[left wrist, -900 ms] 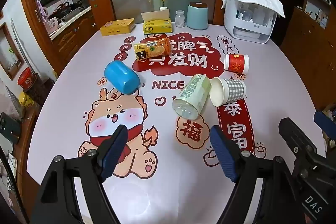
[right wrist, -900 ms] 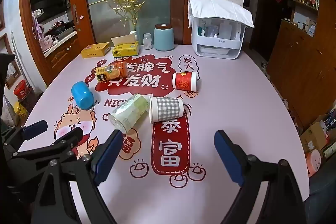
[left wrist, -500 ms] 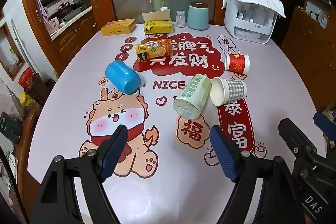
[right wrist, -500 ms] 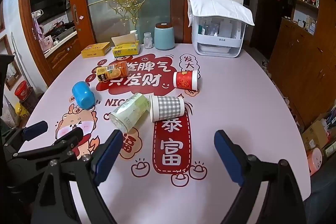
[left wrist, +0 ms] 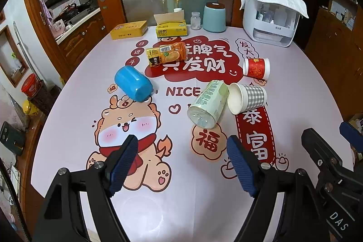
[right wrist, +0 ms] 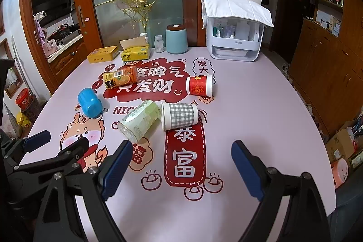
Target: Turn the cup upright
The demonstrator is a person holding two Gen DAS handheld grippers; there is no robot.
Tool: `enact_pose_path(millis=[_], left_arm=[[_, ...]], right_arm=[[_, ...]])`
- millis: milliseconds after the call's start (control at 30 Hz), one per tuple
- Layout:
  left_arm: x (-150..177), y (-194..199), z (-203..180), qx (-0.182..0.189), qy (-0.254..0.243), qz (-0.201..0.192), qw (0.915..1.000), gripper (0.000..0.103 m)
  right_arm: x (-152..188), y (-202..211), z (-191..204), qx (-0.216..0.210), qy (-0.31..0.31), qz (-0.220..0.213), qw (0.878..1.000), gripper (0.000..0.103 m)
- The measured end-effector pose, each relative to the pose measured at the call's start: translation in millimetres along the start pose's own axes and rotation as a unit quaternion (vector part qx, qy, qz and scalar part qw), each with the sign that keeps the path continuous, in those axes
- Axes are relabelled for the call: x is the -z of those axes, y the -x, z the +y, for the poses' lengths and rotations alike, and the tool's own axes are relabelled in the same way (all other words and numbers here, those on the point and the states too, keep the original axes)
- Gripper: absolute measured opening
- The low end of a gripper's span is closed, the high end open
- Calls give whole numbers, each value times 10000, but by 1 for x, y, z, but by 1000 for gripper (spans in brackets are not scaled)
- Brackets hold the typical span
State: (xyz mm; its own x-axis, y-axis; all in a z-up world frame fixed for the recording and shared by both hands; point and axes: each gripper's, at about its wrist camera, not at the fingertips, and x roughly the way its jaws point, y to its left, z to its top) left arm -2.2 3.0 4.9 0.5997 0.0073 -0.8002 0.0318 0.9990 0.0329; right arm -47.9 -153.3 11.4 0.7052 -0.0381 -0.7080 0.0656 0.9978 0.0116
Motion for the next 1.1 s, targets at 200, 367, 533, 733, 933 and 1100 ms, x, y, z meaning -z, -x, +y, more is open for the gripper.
enact_pose_path(millis=[200,367,533,733,933,1100], left_arm=[[2,-2,-2,-21,-9,-21,10000,79],[3,-5,-6,-55,-39,-23,10000,79],[1,-7,-7,-100,-69,-27,9999,79],[1,-10,-8,-124,-83,-31,9999,79],[0,-14,-6,-121,-92,-18,9999,79],[-2,-21,-5,-125,-113,33,9999,79]], right_arm=[[2,-7,-2,22,-37,15,10000,89],[2,-9,-3,38,-34,28,10000,89],[2,-9,-3,25,-40,30,10000,89],[2,-11,-3,26,-38,33,10000,89],[2,-12,-3,34,-36,42,10000,89],[3,-15,-2,43,-32,81,10000,89]])
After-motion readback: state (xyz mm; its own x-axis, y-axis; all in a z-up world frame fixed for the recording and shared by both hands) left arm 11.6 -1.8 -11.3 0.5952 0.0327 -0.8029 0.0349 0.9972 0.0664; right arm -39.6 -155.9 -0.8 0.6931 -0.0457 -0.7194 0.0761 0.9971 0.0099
